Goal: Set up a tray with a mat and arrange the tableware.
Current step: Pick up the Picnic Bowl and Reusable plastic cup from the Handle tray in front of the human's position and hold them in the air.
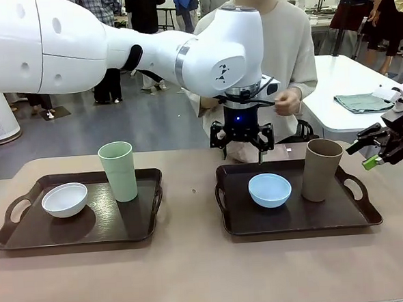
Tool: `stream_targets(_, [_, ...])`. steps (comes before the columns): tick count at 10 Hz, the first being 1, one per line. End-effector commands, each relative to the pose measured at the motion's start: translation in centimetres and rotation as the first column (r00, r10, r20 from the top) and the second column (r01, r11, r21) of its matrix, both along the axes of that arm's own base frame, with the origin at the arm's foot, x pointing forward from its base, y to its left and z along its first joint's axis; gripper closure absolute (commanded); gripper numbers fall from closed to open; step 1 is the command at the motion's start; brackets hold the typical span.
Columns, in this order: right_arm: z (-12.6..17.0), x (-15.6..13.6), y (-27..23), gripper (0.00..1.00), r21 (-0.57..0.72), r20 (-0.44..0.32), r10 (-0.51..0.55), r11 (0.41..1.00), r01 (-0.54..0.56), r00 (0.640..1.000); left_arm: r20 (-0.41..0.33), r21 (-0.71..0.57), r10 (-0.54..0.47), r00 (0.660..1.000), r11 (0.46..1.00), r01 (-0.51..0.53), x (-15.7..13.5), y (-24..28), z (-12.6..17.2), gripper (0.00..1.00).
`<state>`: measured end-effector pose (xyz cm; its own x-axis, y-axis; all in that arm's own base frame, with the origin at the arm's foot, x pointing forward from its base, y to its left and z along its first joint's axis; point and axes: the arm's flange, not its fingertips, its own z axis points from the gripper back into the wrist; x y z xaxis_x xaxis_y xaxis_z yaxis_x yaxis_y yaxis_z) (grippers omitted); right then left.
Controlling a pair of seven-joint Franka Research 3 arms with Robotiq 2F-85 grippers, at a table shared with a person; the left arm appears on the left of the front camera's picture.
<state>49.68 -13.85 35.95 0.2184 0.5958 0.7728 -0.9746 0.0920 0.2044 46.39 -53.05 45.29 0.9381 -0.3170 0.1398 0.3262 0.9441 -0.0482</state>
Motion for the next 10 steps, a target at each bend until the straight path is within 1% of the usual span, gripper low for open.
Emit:
stream_targets(1, [-0.9,1.5,-0.5,0.0,0.035,0.015,-0.02,0.999,0.019,1.0,0.025,-0.036,-0.01,1.0,0.999,0.011,-0.3,0.6,-1.6,0.0])
stream_targets(2, [-1.5,1.5,-0.2,0.0,0.039,0.058,-0.01,0.999,0.007,0.998,0.014,-0.051,-0.001,1.0,0.999,0.001,-0.2,0.6,-2.2,0.0])
stream_targets(3, [-2.2,1.3,0.3,0.0,0.033,0.128,0.038,0.999,-0.043,0.991,0.0,-0.056,0.006,1.0,0.998,-0.006,0.1,0.6,-3.2,0.0])
stream_targets(4, [-2.9,1.1,0.9,0.0,0.024,0.146,0.069,0.997,-0.073,0.987,-0.017,-0.06,0.012,1.0,0.998,-0.013,0.3,0.8,-3.9,0.0])
stream_targets(6, [-3.8,0.6,1.7,0.0,0.011,0.203,0.081,0.996,-0.085,0.976,-0.029,-0.072,0.041,0.999,0.996,-0.042,0.7,1.0,-4.8,0.0])
stream_targets(9, [-4.4,0.2,2.8,0.0,0.016,0.229,0.086,0.996,-0.092,0.97,-0.04,-0.107,0.063,0.997,0.992,-0.067,1.6,0.9,-5.8,0.0])
stream_targets(10, [-4.6,0.1,3.2,0.0,0.052,0.244,0.065,0.995,-0.08,0.968,-0.045,-0.1,0.063,0.997,0.993,-0.067,1.7,0.6,-6.4,0.0])
